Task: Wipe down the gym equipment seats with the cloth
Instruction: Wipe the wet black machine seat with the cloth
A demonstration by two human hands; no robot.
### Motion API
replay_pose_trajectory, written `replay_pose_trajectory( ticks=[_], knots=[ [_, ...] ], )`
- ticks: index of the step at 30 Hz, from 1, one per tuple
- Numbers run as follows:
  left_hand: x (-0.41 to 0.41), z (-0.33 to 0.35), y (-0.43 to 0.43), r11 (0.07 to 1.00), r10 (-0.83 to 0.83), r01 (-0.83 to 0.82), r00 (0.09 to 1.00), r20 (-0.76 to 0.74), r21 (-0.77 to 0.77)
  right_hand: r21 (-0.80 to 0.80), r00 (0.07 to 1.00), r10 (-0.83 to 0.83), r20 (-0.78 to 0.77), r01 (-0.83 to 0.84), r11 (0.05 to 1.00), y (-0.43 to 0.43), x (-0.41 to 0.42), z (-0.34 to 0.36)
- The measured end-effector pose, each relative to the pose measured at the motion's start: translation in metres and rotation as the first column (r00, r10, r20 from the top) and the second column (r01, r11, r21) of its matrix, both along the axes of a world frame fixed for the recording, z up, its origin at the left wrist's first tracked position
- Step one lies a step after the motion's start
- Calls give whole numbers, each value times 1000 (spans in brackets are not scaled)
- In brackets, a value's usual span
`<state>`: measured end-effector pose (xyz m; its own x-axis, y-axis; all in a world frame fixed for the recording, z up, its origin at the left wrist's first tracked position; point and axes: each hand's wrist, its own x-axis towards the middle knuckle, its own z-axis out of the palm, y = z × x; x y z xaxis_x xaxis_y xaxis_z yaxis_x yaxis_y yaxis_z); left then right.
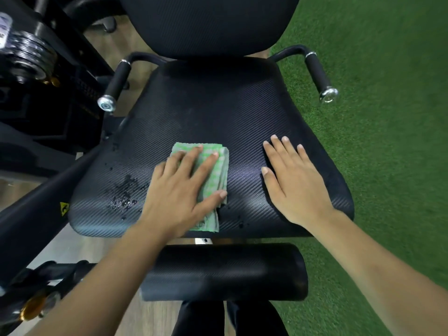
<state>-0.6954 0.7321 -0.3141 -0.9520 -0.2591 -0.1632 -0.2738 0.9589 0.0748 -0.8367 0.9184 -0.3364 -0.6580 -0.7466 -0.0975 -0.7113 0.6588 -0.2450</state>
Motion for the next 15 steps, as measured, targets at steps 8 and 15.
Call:
replay_pose_trajectory(
  ticks=[8,15],
  knots=[
    [-14,-13,52,997,79,-78,992,-96,18,-15,997,-14,-75,13,1000,17,12,-1],
    [19,-25,26,998,-65,61,971,-229,-24,-49,996,-31,-88,27,998,20,15,-3]
  ],
)
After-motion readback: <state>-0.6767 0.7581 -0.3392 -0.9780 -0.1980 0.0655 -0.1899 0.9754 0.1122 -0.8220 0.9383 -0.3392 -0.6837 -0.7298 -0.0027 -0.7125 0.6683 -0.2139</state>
